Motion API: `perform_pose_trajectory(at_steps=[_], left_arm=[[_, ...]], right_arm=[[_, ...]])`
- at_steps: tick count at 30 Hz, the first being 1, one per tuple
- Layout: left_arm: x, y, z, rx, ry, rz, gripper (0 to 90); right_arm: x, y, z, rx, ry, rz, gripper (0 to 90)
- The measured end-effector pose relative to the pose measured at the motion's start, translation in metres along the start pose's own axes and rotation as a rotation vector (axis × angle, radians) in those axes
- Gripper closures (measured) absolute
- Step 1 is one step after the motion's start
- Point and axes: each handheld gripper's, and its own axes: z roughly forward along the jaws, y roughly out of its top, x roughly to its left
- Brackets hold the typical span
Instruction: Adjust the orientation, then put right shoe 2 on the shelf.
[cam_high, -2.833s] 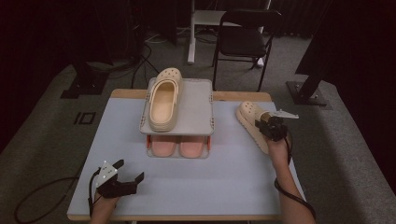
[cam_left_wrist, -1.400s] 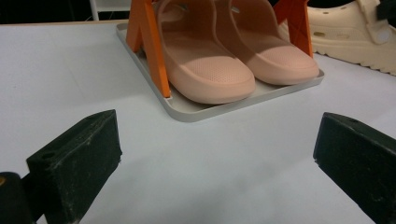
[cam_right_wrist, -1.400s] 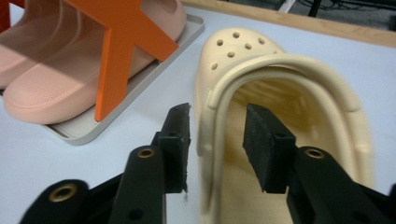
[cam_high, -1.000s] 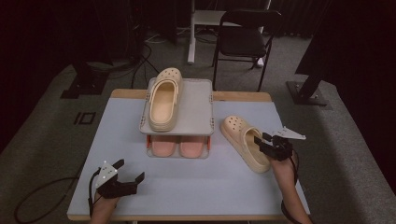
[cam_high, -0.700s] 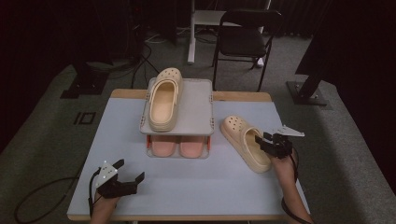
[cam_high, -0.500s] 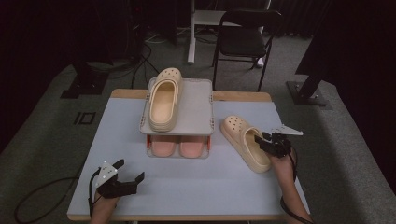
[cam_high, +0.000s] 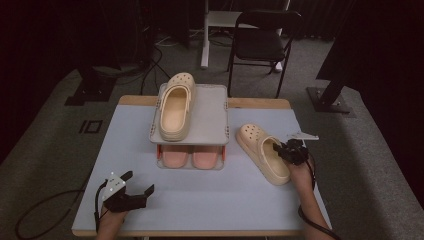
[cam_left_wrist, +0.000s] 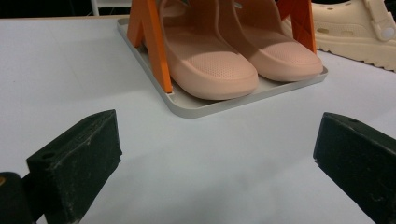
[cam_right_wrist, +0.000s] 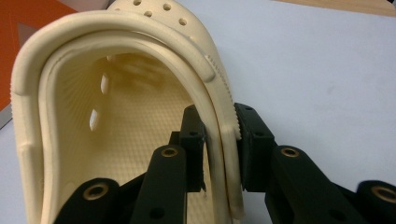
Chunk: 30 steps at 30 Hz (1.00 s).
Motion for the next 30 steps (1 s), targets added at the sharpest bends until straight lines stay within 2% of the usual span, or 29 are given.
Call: perform_pose_trajectory(at_steps=[10, 14, 30], left_arm=[[0.0, 0.0, 0.0, -0.001, -0.003, 0.001, 0.9], [-0.001, 0.001, 0.0, 0.0, -0.005, 0.003, 0.9], [-0.001, 0.001, 0.0, -0.007, -0.006, -0.001, 0.9]], right_arm=[[-0.001, 0.003, -0.009, -0.009, -0.007, 0.031, 76.2], [0.0, 0.008, -0.02, -0.029, -0.014, 0.037, 76.4], [0.011, 0.041, -0.045, -0.06, -0.014, 0.04, 76.8]])
